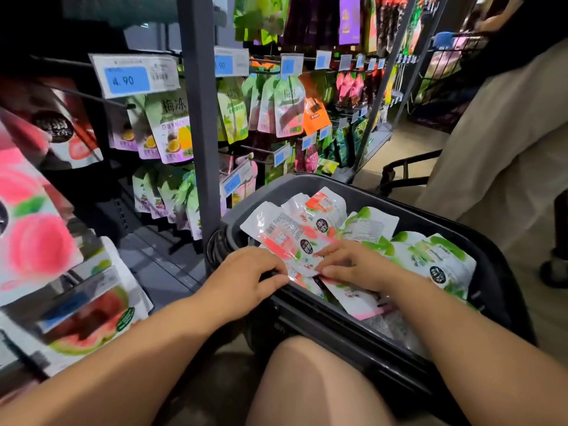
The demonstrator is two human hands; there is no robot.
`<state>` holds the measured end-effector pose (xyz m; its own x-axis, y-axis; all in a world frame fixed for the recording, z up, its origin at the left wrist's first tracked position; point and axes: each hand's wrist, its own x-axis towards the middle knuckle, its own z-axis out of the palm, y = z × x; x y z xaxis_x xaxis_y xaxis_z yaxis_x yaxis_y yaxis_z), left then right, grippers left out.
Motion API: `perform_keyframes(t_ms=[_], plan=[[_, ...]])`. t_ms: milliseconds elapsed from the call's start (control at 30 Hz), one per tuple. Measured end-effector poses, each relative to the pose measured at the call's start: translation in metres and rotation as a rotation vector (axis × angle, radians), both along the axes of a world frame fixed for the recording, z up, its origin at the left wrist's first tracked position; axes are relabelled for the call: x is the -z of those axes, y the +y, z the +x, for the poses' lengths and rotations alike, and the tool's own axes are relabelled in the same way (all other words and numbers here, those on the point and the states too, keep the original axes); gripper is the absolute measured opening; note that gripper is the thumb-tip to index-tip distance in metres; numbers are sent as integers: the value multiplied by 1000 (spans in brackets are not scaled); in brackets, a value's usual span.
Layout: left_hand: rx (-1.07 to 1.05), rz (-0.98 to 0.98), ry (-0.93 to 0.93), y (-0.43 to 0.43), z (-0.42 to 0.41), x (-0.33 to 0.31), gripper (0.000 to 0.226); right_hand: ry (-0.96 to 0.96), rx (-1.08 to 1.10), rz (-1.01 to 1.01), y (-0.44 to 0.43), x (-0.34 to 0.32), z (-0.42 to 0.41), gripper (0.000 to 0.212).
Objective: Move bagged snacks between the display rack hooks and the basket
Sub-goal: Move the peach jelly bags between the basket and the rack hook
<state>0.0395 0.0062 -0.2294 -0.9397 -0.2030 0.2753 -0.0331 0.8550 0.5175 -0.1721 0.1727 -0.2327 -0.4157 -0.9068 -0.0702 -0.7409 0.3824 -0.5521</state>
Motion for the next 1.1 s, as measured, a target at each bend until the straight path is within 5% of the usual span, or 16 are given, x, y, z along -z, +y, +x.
perform_keyframes(t_ms=[233, 533, 900, 1100], plan=[[-12, 21, -31, 2, 0, 1, 45, -228, 208, -163, -3, -3, 14, 19], [-30, 76, 24, 1, 1, 6, 22, -57, 227, -652, -15, -32, 35, 29], [-244, 317, 197, 2, 10, -10, 82, 150, -80, -808, -34, -109, 75, 17], [-186, 509, 206, 4, 15, -26, 78, 211, -170, -819, -58, -137, 88, 12]])
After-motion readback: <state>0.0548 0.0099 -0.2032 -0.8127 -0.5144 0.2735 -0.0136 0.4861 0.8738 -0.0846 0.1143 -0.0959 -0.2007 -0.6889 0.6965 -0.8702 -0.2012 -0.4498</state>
